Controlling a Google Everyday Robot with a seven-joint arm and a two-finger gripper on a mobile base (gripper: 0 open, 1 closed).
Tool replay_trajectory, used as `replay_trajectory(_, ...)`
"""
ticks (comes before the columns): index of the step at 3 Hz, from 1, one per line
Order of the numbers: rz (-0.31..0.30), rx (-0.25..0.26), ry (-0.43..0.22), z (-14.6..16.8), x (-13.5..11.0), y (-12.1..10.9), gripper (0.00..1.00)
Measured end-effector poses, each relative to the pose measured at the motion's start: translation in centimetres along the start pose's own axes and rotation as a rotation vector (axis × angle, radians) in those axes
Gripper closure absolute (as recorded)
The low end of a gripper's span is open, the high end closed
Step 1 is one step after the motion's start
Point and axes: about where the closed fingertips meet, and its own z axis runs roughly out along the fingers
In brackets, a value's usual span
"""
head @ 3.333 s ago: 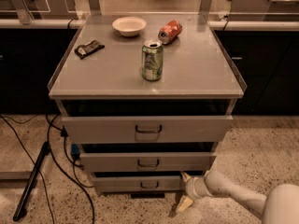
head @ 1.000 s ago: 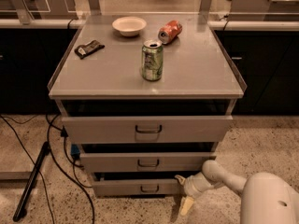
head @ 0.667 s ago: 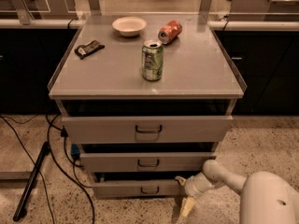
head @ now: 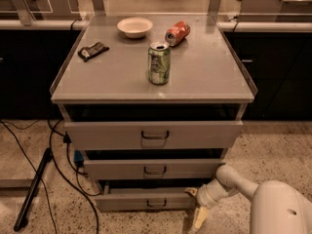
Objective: Open bottom drawer
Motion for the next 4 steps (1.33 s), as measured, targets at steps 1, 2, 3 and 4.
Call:
replay_trajectory(1, 0.016, -0.031, -0.020, -0.8, 0.1, 1.4, 0.00)
replay_trajectory(2, 0.037, -0.062, -0.025, -1.7, 0.5, 3.3, 0.00)
replay_trajectory(3, 0.059, -0.109, -0.014, -2.5, 1.1, 6.0, 0.00)
replay_trajectory(4, 0.070, -0.153, 0.007, -2.9, 1.6, 7.8, 0.00)
